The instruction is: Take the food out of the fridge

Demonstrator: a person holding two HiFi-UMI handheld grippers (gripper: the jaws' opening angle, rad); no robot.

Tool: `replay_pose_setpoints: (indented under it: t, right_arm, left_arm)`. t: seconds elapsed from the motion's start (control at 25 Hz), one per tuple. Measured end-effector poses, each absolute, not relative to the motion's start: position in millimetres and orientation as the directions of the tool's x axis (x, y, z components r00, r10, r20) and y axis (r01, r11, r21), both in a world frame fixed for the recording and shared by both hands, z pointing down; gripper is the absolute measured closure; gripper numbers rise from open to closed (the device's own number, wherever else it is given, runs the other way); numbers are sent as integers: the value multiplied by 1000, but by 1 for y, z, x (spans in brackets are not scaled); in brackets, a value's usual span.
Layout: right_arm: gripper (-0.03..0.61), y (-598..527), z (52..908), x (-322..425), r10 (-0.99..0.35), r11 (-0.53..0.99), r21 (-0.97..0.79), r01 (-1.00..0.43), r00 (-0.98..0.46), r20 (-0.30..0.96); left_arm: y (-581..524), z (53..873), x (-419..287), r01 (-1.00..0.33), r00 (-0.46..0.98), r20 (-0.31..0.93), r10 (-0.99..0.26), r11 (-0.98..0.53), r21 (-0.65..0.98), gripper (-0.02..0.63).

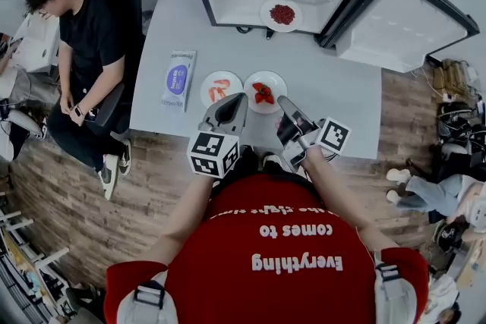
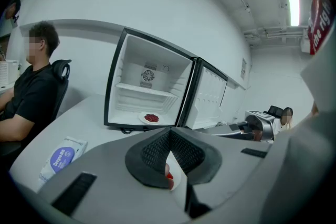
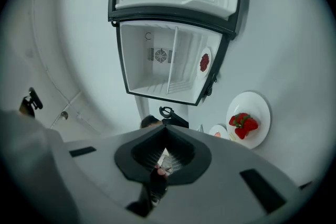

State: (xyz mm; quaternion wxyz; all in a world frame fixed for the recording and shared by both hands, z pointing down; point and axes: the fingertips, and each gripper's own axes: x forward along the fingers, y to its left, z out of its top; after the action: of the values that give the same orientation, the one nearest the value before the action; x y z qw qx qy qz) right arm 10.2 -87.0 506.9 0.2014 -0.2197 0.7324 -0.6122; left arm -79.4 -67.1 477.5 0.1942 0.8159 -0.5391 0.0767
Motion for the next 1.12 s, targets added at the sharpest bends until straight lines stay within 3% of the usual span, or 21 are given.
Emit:
replay_pose_setpoints:
  t: [0.32, 1.12]
  right_arm:
    - [566, -72, 507, 22, -623, 153, -986, -69, -781, -42]
    - [566, -113, 509, 46, -683, 136, -987, -81, -729, -34]
  left_arm:
    - [-64, 481, -33, -844, 536, 343, -772, -494, 208, 615]
    - [-111, 466, -3, -792, 609, 324, -724, -580, 192, 615]
